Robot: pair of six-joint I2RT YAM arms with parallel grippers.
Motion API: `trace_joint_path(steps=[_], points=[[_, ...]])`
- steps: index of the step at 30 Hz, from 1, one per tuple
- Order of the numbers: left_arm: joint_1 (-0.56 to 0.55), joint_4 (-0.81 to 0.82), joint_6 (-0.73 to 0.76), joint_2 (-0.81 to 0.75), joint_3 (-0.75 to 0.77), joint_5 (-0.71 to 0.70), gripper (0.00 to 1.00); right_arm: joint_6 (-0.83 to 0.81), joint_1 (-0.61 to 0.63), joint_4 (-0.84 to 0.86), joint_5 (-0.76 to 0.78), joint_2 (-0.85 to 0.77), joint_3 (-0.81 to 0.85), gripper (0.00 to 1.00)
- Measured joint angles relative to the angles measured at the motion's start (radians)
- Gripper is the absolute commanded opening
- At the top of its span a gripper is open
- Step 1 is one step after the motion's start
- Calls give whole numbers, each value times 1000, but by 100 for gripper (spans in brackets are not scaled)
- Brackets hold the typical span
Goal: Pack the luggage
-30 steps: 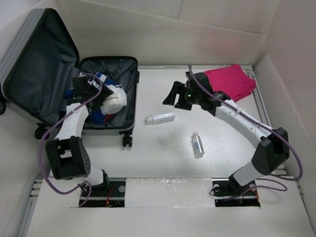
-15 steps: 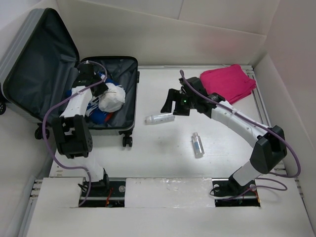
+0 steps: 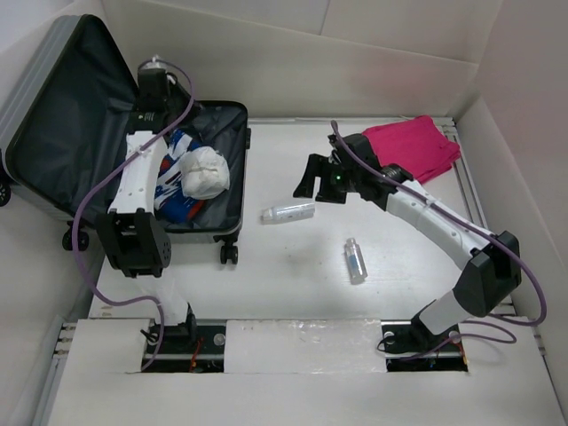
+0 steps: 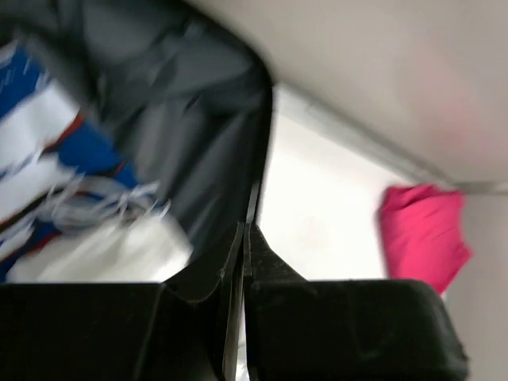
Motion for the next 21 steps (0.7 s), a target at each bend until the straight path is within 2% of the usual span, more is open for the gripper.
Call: trace_joint_path(steps=[7, 8, 9, 12, 15, 19, 20, 21], points=[[3, 77, -64, 188, 324, 53, 0, -5, -18, -26, 8, -4, 7, 80], [4, 72, -69, 221, 355, 63, 0, -7, -19, -32, 14, -6, 7, 80], [4, 65, -69, 250, 377, 75, 0, -8, -22, -39, 27, -10, 7, 84], [-20, 16, -42, 286, 378, 82, 2, -11, -47, -63, 71, -33, 7, 88], [-122, -21, 23, 286, 365, 60, 10, -10, -143, -68, 100, -62, 7, 90], [-388, -12, 50, 287, 361, 56, 39, 3, -385, -61, 158, -5, 37, 93], [-451, 13, 44, 282, 338, 82, 50, 10, -443, -60, 187, 34, 58, 95], [-506, 36, 36, 277, 306, 106, 54, 19, -496, -59, 217, 77, 79, 95]])
